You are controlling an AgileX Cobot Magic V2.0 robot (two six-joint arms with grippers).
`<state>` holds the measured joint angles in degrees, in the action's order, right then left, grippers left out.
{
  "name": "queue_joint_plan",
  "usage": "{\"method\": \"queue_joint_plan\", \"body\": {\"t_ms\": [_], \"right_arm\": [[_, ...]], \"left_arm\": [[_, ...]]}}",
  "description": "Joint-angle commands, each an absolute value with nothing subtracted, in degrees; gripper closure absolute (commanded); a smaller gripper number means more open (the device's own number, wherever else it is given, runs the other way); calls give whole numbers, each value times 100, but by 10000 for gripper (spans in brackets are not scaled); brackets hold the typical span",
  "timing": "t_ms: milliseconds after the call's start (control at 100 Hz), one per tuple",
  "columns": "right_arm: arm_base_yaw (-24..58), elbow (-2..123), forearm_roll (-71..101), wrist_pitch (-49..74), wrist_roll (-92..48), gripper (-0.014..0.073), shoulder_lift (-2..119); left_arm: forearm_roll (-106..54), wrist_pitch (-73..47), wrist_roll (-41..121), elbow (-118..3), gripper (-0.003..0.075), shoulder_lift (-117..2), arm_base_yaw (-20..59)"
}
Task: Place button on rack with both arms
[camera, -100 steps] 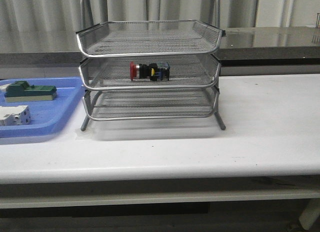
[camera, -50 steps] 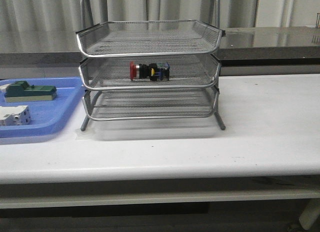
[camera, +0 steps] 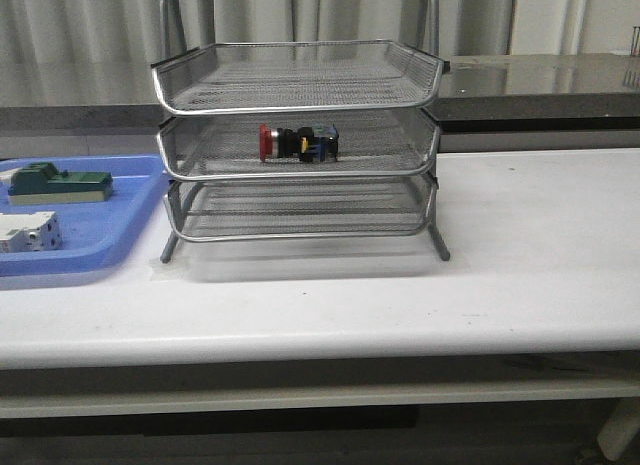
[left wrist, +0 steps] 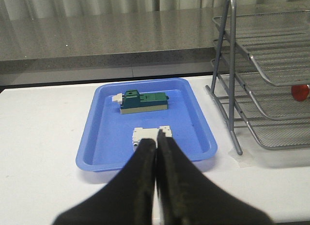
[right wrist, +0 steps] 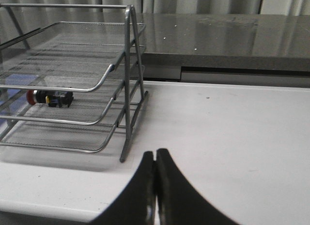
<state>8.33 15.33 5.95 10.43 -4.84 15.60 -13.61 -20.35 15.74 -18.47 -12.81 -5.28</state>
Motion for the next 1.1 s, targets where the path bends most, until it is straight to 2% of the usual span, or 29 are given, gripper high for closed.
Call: {"method": "queue_joint_plan", "body": {"t_ms": [0,440,650,1090], "right_arm": [[702,1363,486,230,-375,651,1306],[359,381,344,132,-235,651,-172],[359,128,-31,0,208,651,-174],[359,-66,-32,-311,213,651,-174]], "left_arm": [[-1446,-1575,1525,-1994,716,-1343,-537],[-1446,-1575,1525,-1994,716,-1343,-537],[-1446,-1575,1525,-1994,716,-1343,-537],[-1446,-1575,1525,-1994,716,-1343,-537]]}}
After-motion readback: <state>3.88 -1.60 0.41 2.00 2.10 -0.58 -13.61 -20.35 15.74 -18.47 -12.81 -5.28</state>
